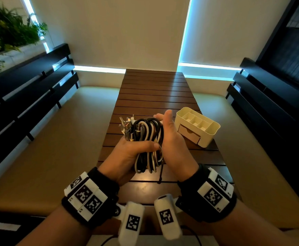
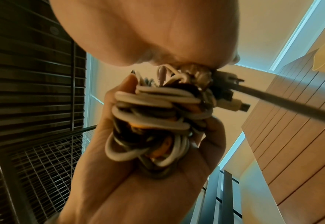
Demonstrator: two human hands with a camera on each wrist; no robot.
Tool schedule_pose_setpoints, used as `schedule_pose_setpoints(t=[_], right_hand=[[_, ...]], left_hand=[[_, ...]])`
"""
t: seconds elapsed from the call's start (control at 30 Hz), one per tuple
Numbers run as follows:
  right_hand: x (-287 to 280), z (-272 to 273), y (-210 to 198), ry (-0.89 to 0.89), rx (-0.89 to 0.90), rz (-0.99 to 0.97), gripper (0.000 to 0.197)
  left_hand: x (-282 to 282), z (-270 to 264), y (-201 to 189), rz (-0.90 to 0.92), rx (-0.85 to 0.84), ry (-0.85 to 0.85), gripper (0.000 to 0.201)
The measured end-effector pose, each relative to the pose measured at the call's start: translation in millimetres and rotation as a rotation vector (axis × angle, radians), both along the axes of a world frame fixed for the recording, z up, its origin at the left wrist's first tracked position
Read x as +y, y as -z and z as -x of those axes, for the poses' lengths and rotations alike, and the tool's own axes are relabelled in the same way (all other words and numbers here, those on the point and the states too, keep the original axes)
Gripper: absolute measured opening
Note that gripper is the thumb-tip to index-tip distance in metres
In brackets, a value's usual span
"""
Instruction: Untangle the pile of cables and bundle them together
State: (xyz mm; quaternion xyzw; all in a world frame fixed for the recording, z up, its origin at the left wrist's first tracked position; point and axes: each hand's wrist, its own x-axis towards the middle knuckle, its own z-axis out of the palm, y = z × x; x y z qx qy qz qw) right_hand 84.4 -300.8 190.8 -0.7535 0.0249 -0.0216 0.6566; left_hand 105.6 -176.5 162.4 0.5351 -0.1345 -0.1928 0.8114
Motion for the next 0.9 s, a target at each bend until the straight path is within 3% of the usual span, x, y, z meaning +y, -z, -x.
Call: schedule_pose_setpoints(t=[0.2,0.4,0.53,0.63,0.73,0.83,0.9], right_hand=[[4.8,-6.1,4.9,-0.096,0.056,0.07,0.116],[4.7,-4.6,-3.5,-0.208,0.087,0.167,0.113],[5.8,-2.6,-15.7,-0.242,0.085,0.36,0.101],[8.0,-4.8,-15.5,-0.209,0.021,0.509,0.121],[7.3,-9.0,-10.5,-0.229,-0.005,0.537,0.141],[2.4,-14.1,-10.9,-0.247,-0.009,0.519,0.136],[1.0,-14.1,-11.5,-0.259,-0.005,0.545,0.121]], left_hand=[[-0.9,2.2,-0.5,-0.132,-0.123,-0.045,0.03],[2.6,-0.2,0.8,-0.084,-0.146,-0.054,0.033],[2.3,0.8,3.9,0.043,-0.106,-0.04,0.025],[1.0,1.8,7.5,0.119,-0.087,-0.041,0.026],[2.3,2.2,8.5,0.183,-0.049,-0.032,0.033],[1.3,1.0,6.4,0.201,-0.06,-0.014,0.04],[2.3,-1.3,5.4,0.189,-0.07,-0.011,0.034]])
